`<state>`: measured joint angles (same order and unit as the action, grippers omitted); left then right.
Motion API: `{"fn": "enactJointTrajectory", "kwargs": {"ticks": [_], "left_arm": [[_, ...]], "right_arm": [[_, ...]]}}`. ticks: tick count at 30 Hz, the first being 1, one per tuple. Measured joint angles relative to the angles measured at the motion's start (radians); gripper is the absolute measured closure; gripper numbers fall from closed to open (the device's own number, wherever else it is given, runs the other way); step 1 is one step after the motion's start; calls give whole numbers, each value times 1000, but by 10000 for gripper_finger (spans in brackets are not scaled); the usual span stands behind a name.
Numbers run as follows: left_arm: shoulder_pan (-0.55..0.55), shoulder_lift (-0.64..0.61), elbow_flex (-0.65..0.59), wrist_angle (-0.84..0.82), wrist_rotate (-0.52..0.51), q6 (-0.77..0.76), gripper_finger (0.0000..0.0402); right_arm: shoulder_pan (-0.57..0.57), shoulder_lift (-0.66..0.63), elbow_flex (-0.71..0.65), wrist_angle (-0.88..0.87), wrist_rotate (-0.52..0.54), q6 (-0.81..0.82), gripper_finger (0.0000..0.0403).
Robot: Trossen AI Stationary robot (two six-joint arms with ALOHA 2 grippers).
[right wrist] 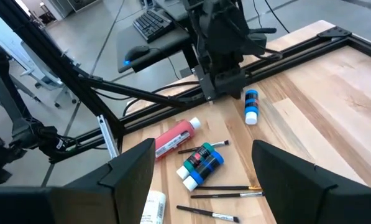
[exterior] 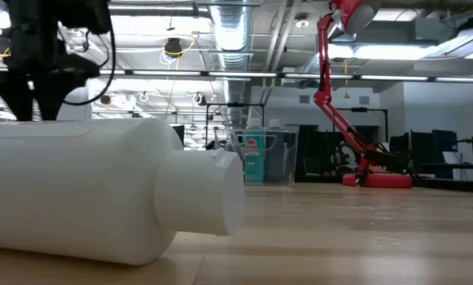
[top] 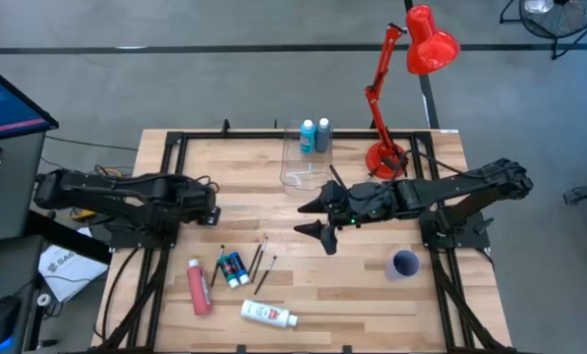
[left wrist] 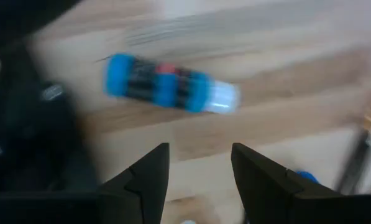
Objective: Pick & Place Paint Supplies
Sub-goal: Put the blue paint bottle into the transparent bin
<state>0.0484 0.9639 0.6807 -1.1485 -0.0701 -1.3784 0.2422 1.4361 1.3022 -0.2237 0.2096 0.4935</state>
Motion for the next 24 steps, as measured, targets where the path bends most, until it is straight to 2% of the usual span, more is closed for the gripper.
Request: {"fn": "enactJointTrajectory", "kwargs": {"ticks": [10, 16, 19, 24], "left_arm": [[66, 13, -33, 37, -34, -303, 234], [37, 11, -44, 47, -131, -619, 234], [24, 11, -62, 49, -121, -764, 234], [-2, 31, -84, 54, -96, -910, 234]], "right_arm": [[6, 0, 0, 2, 0, 31, 143], [4, 0, 0, -2, -2, 31, 143], [4, 0, 0, -9, -3, 31, 143], [5, 0, 0, -25, -3, 25, 143]]}}
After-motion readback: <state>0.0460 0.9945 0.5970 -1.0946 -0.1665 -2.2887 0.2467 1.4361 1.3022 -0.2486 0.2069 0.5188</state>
